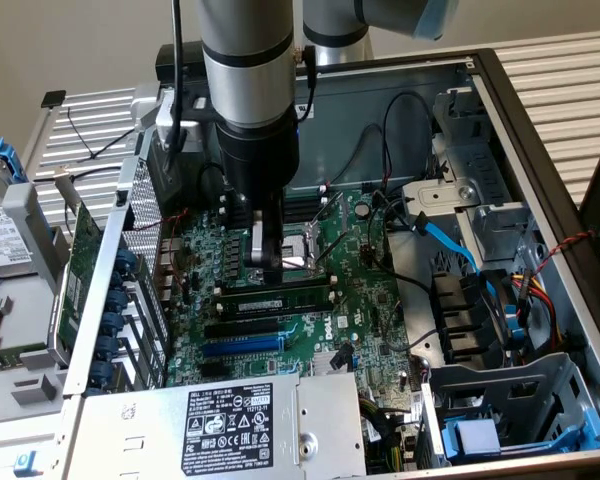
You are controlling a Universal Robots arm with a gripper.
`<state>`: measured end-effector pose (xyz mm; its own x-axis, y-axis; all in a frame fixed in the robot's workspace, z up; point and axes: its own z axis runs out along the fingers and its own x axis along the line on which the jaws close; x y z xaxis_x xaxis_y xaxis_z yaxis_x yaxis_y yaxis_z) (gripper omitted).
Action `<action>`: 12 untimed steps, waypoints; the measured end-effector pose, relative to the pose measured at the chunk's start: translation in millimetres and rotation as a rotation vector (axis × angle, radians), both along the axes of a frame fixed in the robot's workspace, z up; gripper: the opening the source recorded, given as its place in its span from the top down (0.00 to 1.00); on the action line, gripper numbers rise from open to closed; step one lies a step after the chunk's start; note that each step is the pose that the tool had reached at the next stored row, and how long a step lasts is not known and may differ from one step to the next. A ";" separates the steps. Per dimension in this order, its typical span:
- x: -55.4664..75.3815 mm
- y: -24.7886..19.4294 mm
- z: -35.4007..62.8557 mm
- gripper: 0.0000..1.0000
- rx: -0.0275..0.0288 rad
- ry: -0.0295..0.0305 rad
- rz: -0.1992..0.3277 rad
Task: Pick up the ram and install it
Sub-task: 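Press down the ram until it locks into place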
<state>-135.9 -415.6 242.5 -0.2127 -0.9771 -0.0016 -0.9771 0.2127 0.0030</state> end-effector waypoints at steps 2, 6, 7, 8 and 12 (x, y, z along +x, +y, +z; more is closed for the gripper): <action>0.0 0.0 -0.1 0.90 0.0001 0.0000 -0.030; 0.0 0.0 -0.2 0.90 0.0000 0.0000 -0.092; 0.0 0.0 -0.2 0.90 0.0000 0.0000 -0.108; 0.0 0.0 -0.2 0.90 0.0000 0.0000 -0.124; 0.0 0.0 -0.3 0.90 0.0000 0.0000 -0.187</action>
